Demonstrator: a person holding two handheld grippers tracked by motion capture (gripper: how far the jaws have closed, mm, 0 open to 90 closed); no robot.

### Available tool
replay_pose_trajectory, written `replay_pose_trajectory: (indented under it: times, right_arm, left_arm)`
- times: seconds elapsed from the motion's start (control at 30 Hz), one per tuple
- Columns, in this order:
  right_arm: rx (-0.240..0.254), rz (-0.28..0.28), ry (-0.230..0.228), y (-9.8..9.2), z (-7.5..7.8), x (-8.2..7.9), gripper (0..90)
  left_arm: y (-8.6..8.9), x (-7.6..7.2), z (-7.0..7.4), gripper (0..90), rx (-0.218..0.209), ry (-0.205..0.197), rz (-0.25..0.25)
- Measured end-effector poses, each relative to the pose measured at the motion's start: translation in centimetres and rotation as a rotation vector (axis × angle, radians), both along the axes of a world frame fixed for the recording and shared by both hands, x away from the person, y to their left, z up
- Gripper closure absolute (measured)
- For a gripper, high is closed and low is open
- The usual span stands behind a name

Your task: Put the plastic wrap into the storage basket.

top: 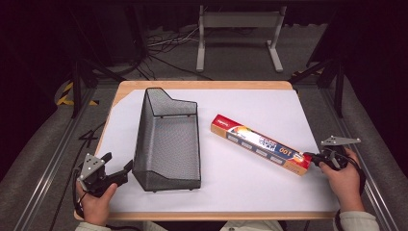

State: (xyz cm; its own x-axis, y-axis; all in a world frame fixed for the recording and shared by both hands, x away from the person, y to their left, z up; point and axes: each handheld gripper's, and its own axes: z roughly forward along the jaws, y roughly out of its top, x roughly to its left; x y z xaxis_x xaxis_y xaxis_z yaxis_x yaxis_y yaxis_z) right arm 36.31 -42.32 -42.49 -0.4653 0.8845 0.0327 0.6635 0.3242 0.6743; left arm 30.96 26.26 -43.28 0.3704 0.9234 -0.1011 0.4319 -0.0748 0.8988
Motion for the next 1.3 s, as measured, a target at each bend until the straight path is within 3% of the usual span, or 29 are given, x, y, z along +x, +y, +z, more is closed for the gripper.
replay_pose_trajectory:
  times: [0.2, 0.5, 0.67, 0.8, 0.93, 1.07, 1.2, 1.3]
  right_arm:
    - [-0.027, 0.096, 0.055, 1.8, 0.2, -1.6, 90.0]
    - [-0.078, 0.237, 0.099, 4.3, 0.4, -3.6, 90.0]
    - [-0.066, 0.318, 0.119, 5.8, 0.3, -4.0, 90.0]
    - [-0.048, 0.311, 0.123, 5.8, 0.6, -3.9, 90.0]
    - [-0.025, 0.279, 0.092, 5.4, 1.0, -3.9, 84.0]
    - [0.027, 0.232, -0.005, 5.0, 1.8, -4.0, 73.3]
    - [0.112, 0.191, -0.104, 4.7, 2.7, -4.3, 60.9]
    - [0.161, 0.187, -0.161, 4.7, 3.5, -4.5, 57.7]
  left_arm:
    - [0.0, 0.0, 0.0, 16.1, -0.003, -0.002, 0.002]
    - [-0.2, 0.1, 0.0, 16.1, 0.002, 0.0, -0.005]
    - [-0.2, 0.1, 0.0, 16.2, 0.002, -0.001, -0.003]
    - [-0.2, 0.1, 0.1, 16.1, 0.005, 0.0, -0.005]
    - [-0.2, 0.1, 0.0, 16.2, 0.003, -0.001, -0.006]
    - [-0.3, 0.1, 0.1, 16.1, 0.005, -0.002, -0.007]
    - [-0.3, 0.1, 0.0, 16.1, 0.007, -0.001, -0.006]
    - [-0.2, 0.0, 0.1, 16.1, 0.005, -0.002, -0.005]
